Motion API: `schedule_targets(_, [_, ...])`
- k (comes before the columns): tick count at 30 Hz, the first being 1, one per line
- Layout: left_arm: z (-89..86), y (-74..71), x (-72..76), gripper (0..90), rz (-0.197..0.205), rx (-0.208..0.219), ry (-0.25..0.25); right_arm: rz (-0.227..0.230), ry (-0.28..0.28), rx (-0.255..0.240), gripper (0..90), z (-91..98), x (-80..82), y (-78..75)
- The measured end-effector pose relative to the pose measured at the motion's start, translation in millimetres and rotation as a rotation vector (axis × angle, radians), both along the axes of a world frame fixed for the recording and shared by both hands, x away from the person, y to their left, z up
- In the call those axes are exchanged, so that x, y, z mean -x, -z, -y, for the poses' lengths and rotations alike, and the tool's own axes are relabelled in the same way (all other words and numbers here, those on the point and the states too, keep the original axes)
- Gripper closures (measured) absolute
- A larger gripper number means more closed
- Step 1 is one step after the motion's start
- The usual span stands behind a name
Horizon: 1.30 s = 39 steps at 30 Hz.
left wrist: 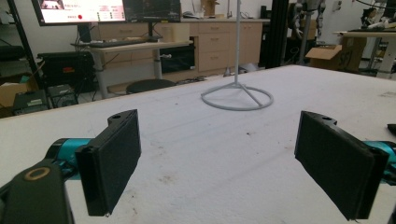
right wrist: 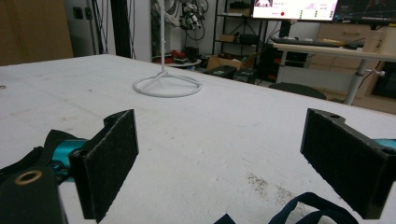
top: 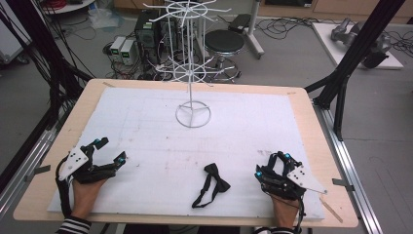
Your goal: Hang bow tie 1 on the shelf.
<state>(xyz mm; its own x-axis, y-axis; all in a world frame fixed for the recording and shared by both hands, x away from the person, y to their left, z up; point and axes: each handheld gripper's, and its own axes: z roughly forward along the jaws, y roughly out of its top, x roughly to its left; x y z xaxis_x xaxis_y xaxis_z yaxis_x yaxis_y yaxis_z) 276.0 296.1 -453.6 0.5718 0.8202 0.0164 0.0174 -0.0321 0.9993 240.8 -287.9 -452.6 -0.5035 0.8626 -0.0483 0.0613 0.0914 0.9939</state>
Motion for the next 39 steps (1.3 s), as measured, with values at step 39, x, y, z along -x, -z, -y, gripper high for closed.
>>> schedule_targets(39, [-1.2,0.4,0.5,15.2,0.007,0.011,-0.006,-0.026,0.013,-0.026,10.4,6.2,-1.2,-13.4])
